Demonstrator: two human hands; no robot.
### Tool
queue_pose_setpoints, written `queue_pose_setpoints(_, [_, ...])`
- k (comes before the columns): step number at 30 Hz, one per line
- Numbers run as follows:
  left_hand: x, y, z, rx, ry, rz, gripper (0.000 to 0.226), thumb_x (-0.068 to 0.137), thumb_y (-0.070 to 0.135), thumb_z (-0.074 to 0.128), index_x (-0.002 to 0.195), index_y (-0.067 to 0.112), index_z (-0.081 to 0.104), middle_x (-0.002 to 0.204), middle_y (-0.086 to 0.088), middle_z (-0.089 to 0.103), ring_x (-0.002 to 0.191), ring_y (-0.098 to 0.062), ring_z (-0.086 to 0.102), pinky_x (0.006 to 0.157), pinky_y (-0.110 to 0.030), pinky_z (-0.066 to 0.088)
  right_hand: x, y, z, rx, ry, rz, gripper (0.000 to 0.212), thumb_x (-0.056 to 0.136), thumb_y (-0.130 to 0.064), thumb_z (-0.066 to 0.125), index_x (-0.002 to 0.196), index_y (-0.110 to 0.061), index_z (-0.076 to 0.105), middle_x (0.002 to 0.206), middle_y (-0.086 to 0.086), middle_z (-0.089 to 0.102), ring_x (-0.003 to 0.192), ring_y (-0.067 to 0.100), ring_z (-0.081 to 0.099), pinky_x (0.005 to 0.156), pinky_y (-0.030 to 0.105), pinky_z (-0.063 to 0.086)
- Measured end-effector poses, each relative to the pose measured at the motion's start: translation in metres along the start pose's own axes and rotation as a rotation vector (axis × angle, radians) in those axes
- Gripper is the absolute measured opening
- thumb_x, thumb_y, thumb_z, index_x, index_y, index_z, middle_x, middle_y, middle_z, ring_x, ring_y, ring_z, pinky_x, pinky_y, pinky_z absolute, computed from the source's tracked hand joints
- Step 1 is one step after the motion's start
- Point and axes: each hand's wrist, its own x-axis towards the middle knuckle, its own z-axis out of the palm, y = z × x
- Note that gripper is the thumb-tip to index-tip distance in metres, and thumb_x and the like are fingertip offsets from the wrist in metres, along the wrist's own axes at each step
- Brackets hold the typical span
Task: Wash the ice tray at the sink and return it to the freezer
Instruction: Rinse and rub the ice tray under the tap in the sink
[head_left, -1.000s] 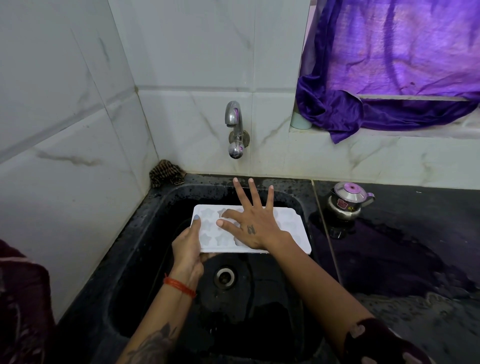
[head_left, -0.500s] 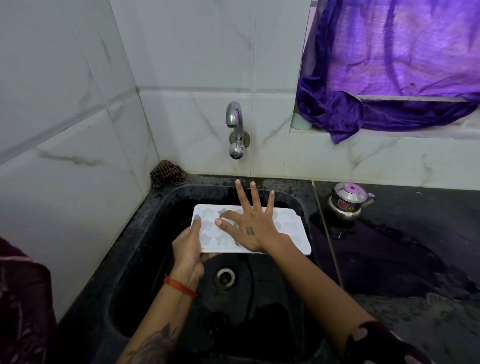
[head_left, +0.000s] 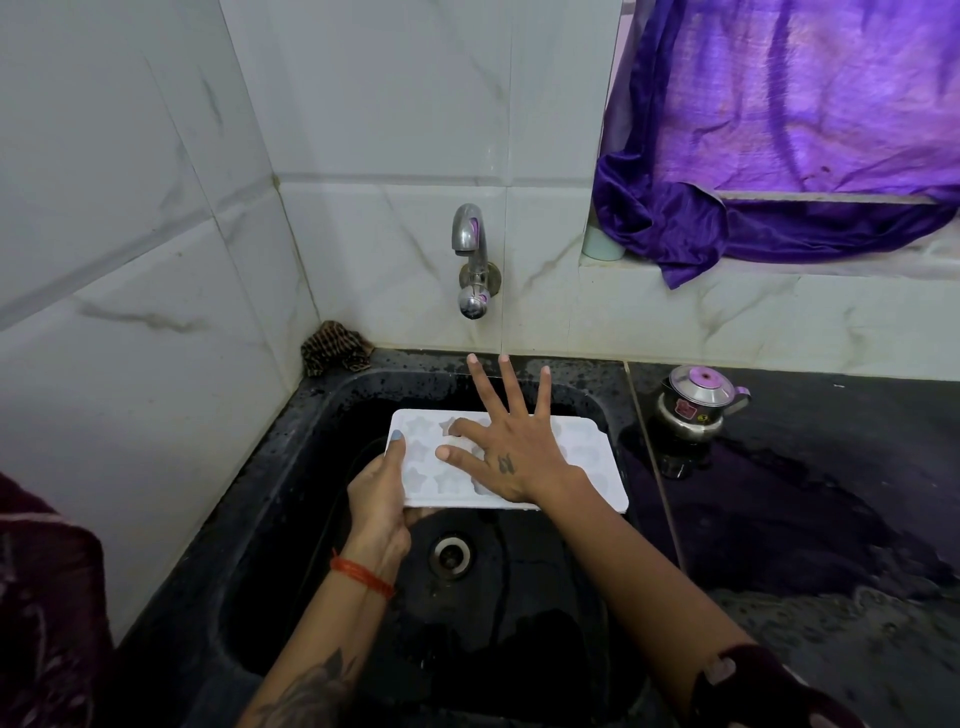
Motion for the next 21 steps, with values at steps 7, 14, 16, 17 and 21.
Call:
queue_pose_setpoints(7, [0.000, 0.001, 0.001, -0.007, 0.002, -0.002, 0.019, 0.093, 0.031, 0.058, 0.082, 0.017, 0.063, 0.083, -0.008, 0.069, 0.073, -0.023, 0.067, 0.063, -0.037, 0.057, 0.003, -0.003, 0.004, 0.189, 0.006, 0.061, 0.073, 0.075, -0.076, 0.003, 0.118, -0.043, 0.052, 0.155, -0.004, -0.027, 0.140, 0.026, -0.031, 0.105, 0.060, -0.024])
queue_pose_setpoints(14, [-0.002, 0.004, 0.001, -0.013, 0.013, 0.000, 0.018, 0.092, 0.030, 0.058, 0.084, 0.016, 0.064, 0.082, -0.006, 0.068, 0.068, -0.020, 0.065, 0.042, -0.026, 0.053, 0.011, -0.015, 0.004, 0.147, 0.025, -0.003, 0.073, 0.078, -0.074, 0.005, 0.124, -0.040, 0.051, 0.156, -0.003, -0.024, 0.141, 0.027, -0.029, 0.105, 0.062, -0.022])
queue_pose_setpoints(16, [-0.002, 0.004, 0.001, -0.013, 0.020, -0.012, 0.018, 0.092, 0.031, 0.059, 0.084, 0.016, 0.064, 0.083, -0.006, 0.068, 0.069, -0.020, 0.065, 0.044, -0.028, 0.055, 0.014, -0.018, 0.002, 0.108, 0.006, -0.010, 0.067, 0.084, -0.073, 0.012, 0.125, -0.038, 0.052, 0.156, -0.002, -0.024, 0.140, 0.028, -0.029, 0.105, 0.063, -0.022])
queue_pose_setpoints(17, [-0.002, 0.005, 0.001, -0.012, 0.025, -0.015, 0.018, 0.092, 0.031, 0.059, 0.083, 0.016, 0.064, 0.083, -0.006, 0.068, 0.069, -0.020, 0.065, 0.044, -0.027, 0.054, 0.015, -0.019, 0.001, 0.091, -0.007, -0.012, 0.061, 0.088, -0.070, 0.017, 0.125, -0.037, 0.053, 0.156, -0.001, -0.023, 0.140, 0.028, -0.029, 0.105, 0.064, -0.021])
queue_pose_setpoints(21, [-0.004, 0.006, 0.001, -0.005, 0.041, -0.002, 0.017, 0.092, 0.029, 0.059, 0.082, 0.016, 0.064, 0.080, -0.005, 0.066, 0.065, -0.018, 0.063, 0.036, -0.021, 0.048, 0.020, -0.022, -0.005, 0.074, -0.054, -0.024, 0.053, 0.092, -0.064, 0.022, 0.125, -0.038, 0.055, 0.156, -0.002, -0.024, 0.140, 0.028, -0.030, 0.105, 0.064, -0.021])
